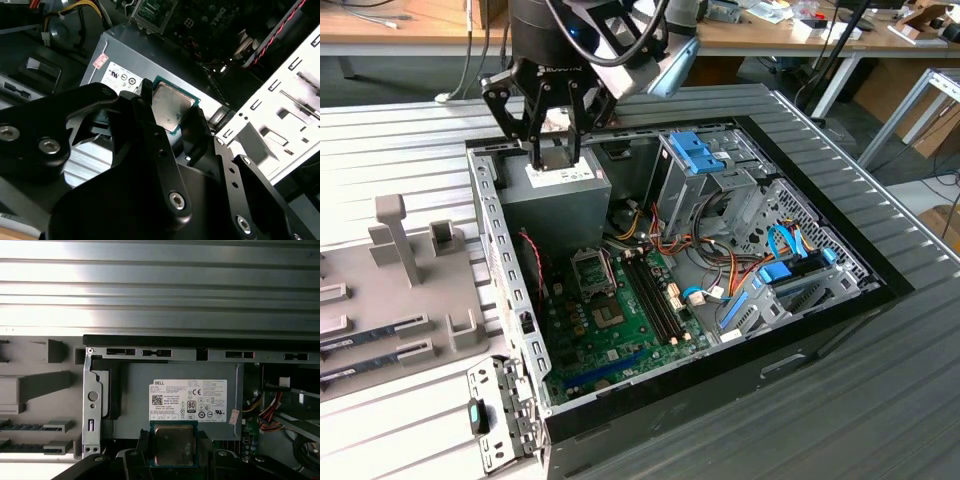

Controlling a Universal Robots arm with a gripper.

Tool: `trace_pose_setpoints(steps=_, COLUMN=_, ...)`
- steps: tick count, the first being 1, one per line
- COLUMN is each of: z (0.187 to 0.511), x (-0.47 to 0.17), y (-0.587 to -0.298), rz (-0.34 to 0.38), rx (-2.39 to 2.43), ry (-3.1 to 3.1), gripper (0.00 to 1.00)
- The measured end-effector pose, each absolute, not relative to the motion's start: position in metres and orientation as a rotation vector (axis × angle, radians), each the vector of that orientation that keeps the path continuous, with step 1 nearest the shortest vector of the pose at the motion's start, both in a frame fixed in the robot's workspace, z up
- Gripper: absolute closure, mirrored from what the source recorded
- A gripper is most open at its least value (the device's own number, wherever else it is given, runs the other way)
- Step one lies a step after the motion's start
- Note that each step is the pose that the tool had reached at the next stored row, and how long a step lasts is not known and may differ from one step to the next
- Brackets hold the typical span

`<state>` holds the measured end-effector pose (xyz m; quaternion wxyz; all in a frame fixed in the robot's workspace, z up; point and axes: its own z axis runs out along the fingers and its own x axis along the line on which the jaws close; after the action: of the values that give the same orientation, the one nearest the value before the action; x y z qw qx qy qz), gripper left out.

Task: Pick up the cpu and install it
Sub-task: 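Pick up the cpu and move it towards the insertion slot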

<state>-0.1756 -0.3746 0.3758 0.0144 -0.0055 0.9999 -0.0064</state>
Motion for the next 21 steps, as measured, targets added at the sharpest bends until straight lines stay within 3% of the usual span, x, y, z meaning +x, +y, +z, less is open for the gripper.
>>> trace_pose_setpoints(steps=21, z=0.375, x=-0.126, y=-0.375, rz=-0.020, rx=-0.017, ry=3.113, gripper=0.53)
